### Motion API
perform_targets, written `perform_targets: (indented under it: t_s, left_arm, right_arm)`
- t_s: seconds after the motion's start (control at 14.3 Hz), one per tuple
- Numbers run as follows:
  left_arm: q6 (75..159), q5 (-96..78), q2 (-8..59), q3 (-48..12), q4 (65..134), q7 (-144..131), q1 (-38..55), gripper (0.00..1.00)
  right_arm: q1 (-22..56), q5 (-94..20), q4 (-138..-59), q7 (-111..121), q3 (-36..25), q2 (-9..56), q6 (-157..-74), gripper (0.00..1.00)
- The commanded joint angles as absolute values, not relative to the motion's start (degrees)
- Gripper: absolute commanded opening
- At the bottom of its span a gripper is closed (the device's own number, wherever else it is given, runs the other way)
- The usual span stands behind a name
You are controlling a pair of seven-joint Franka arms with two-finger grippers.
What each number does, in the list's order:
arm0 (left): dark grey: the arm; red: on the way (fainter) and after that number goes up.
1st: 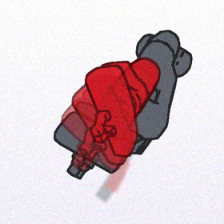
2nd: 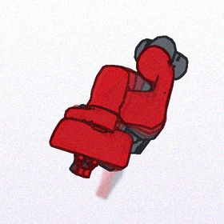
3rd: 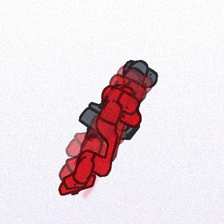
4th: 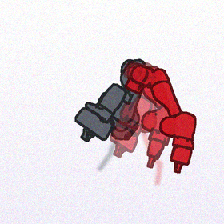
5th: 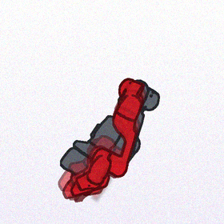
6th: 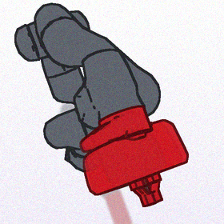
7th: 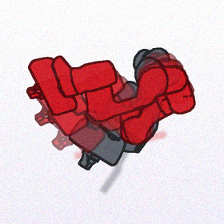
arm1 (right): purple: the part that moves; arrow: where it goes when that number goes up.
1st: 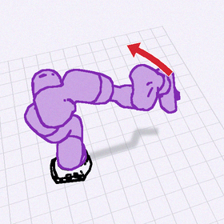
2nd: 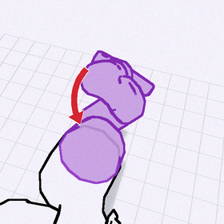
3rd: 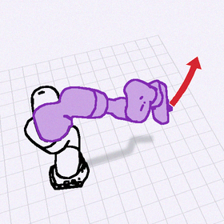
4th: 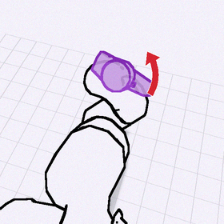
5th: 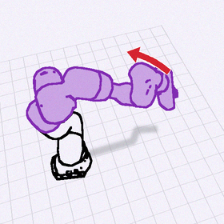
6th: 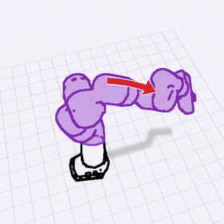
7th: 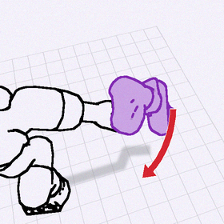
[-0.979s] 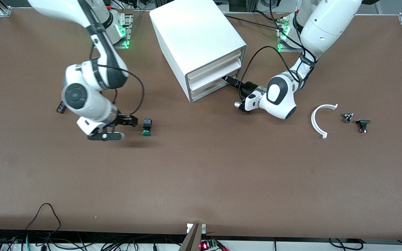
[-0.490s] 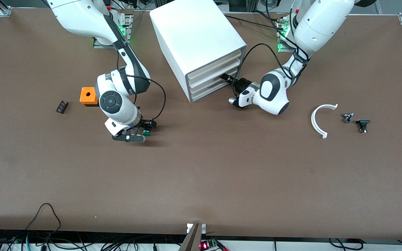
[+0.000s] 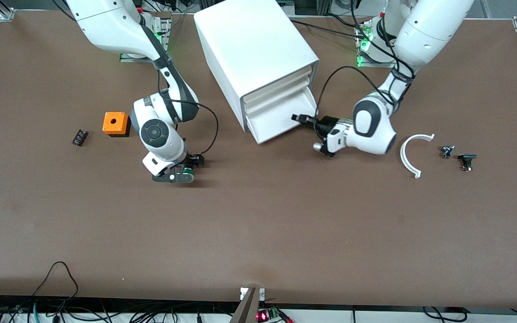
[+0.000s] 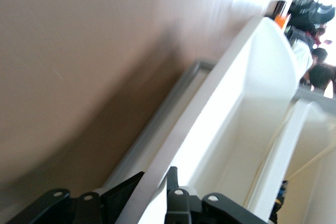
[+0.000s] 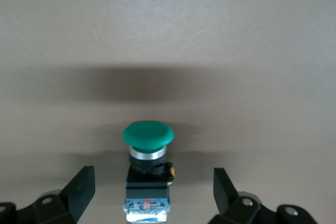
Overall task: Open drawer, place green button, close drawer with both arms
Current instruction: 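Pull the drawer open with the left gripper while the right gripper grasps the button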
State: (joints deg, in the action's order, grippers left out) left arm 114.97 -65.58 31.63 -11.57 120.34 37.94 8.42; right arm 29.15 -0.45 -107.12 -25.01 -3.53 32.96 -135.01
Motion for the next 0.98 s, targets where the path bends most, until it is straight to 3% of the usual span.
perform_targets:
  t_s: [0.0, 0.07, 0.14, 0.21, 0.49, 0.7, 0.91]
  left_arm:
    - [123.0, -65.6, 34.1, -8.7, 117.0, 36.7, 8.6, 0.0]
    - [123.0, -65.6, 34.2, -7.8, 116.7, 36.8, 8.4, 0.0]
    - [123.0, -65.6, 34.1, -7.1, 116.2, 36.8, 8.4, 0.2]
    - [123.0, -65.7, 34.1, -6.8, 116.1, 36.9, 8.3, 0.99]
    - [122.9, -65.7, 31.9, -6.8, 116.3, 36.7, 7.6, 1.0]
    - [124.3, -63.7, 26.7, -6.8, 116.5, 36.5, 7.9, 1.0]
    - [127.5, -61.5, 19.4, -6.8, 118.6, 35.9, 7.8, 1.0]
  right_arm:
    - [29.5, 0.8, -107.9, -26.2, -3.5, 33.6, -137.1, 1.0]
    - [29.5, 0.8, -108.5, -26.2, -3.5, 33.6, -138.2, 1.0]
    - [29.5, 0.8, -109.2, -26.2, -3.5, 33.6, -139.0, 1.0]
    - [29.5, 0.8, -109.8, -26.2, -3.5, 33.6, -139.7, 1.0]
    - [29.5, 0.8, -111.4, -26.2, -3.5, 33.5, -141.8, 1.0]
    - [29.5, 0.8, -112.3, -26.1, -3.5, 32.5, -141.4, 0.98]
    - [29.4, 0.8, -113.0, -26.2, -3.5, 31.1, -141.2, 0.82]
